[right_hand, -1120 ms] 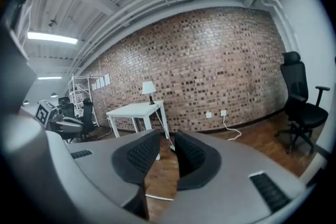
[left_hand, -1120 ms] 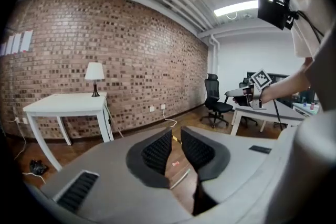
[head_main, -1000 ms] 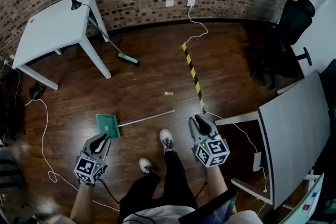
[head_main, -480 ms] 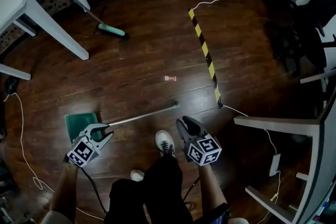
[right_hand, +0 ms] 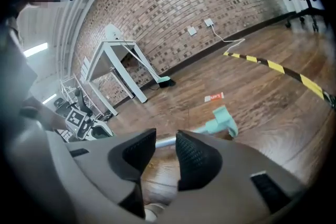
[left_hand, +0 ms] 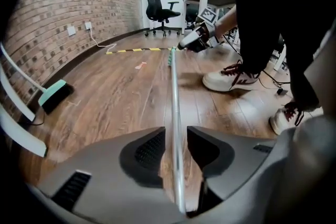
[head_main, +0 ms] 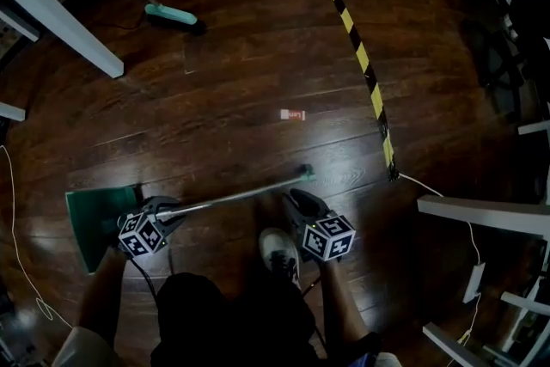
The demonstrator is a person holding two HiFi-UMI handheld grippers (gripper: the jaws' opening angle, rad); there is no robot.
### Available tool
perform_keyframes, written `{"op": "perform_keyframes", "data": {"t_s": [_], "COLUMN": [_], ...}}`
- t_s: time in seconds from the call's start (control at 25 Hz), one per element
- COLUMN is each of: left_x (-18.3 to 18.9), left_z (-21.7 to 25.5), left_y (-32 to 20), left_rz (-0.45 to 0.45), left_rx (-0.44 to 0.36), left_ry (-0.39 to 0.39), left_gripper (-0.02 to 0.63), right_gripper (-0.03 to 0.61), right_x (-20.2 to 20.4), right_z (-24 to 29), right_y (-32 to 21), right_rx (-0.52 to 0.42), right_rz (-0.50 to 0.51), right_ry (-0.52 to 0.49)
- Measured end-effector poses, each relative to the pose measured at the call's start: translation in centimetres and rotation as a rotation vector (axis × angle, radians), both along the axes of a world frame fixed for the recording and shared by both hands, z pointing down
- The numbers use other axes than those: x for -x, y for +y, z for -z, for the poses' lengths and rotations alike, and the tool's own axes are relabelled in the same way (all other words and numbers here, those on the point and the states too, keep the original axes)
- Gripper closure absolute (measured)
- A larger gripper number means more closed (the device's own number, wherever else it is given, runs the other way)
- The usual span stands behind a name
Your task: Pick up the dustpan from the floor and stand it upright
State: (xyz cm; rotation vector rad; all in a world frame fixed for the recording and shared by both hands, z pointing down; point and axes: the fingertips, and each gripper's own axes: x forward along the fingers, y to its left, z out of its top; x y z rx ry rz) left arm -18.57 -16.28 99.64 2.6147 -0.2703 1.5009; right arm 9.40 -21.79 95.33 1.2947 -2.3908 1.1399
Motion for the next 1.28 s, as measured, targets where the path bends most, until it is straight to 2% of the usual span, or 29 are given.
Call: {"op": "perform_keyframes", "data": {"t_s": [0.08, 0.16, 0.24, 0.44, 0.56, 0.64, 0.68, 0.72, 0.8, 1.04, 1.28], "left_x": [0.1, 0.0, -0.3, -0.7, -0.2, 0.1, 0.2, 0.3, 0.4, -0.7, -6.4], "left_z": [-2.0, -3.6, -4.8, -6.3, -7.5, -8.1, -8.1, -7.9, -7.1, -2.6, 4.4], "left_y": [0.0, 0.5, 0.9, 0.6, 0.3, -0.1, -0.3, -0.6, -1.2, -3.8, -8.4], "left_rz": [-0.045, -0.099, -0.117, -0.066, -0.033, -0.009, 0.009, 0.031, 0.061, 0.094, 0.129], "left_rx": [0.000, 0.004, 0.026, 0.048, 0.047, 0.023, 0.009, -0.002, -0.011, -0.079, -0.226], "left_ry": [-0.022, -0.046, -0.050, -0.049, -0.073, -0.092, -0.093, -0.084, -0.055, 0.047, 0.231], "left_gripper": [0.466, 0.460, 0.451, 0.436, 0.401, 0.402, 0.441, 0.531, 0.535, 0.534, 0.535], "right_gripper": [0.449, 0.393, 0.375, 0.362, 0.362, 0.364, 0.364, 0.366, 0.443, 0.456, 0.468], "right_x": [-0.1, -0.1, 0.0, 0.9, 1.3, 1.1, 1.1, 1.2, 1.3, 0.7, -1.4], "right_z": [-2.0, -3.8, -5.2, -5.9, -5.5, -5.0, -4.7, -4.2, -2.7, 6.1, 20.8], "right_y": [0.6, 0.9, 0.7, -1.9, -3.5, -4.3, -4.6, -4.8, -5.3, -7.4, -9.2], "right_rx": [0.040, 0.085, 0.115, 0.111, 0.095, 0.082, 0.072, 0.056, 0.009, -0.157, -0.443], "right_rz": [-0.032, -0.073, -0.100, -0.142, -0.205, -0.259, -0.277, -0.286, -0.290, -0.339, -0.350], "right_ry": [-0.025, -0.061, -0.088, -0.189, -0.272, -0.307, -0.317, -0.322, -0.319, -0.319, -0.206]}}
